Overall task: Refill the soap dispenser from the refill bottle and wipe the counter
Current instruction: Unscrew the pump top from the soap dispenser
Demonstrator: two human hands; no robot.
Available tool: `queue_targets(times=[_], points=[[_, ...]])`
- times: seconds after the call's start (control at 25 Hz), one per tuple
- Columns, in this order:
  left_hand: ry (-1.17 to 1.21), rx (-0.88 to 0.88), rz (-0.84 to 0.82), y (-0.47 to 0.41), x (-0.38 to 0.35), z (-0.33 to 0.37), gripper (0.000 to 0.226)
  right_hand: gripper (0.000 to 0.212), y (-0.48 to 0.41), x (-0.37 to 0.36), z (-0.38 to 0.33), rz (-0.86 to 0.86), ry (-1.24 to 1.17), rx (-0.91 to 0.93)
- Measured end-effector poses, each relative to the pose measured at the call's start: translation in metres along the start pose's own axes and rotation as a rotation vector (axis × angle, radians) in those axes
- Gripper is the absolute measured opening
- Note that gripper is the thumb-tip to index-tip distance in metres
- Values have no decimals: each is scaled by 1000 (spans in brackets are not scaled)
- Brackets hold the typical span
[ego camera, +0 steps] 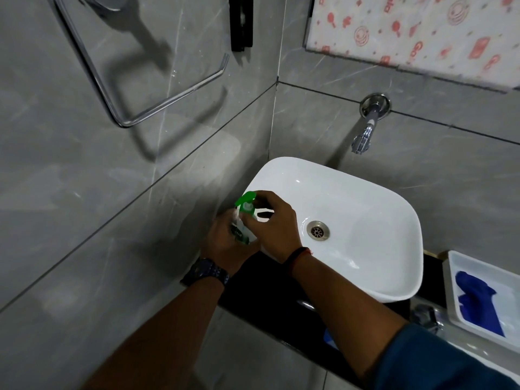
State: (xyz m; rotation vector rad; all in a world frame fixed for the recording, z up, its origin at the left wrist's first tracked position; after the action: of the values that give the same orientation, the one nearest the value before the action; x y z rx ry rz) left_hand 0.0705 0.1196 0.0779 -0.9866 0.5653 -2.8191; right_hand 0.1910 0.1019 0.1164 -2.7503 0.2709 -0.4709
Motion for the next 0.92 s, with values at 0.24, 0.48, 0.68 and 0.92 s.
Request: queue_targets(times=[0.24,0.48,0.68,0.92], points=[[-16,65,-46,-1,-6,-7,26,43,2,4,2,62,-14,-26],[-66,59,-18,0,-8,-8,41,36,6,4,4,68,-24,-31],[-15,134,-29,0,-12,-17,52,58,9,4,7,97,-53,-87],[0,89,23,2,-15,-14,37,47,12,3,13,132,-3,-155]])
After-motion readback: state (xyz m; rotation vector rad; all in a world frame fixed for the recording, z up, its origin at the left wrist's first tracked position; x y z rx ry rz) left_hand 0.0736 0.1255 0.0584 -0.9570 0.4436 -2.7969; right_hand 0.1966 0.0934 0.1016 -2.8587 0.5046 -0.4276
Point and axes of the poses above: each hand's wrist, its own y-axis away from the middle knuckle, its own x-axis out of the back of the hand, z = x × y, the point moved 6 cm from there along -y, towards the middle knuckle, and after that the axes turned 7 degrees about x, right-handed, at the moved point
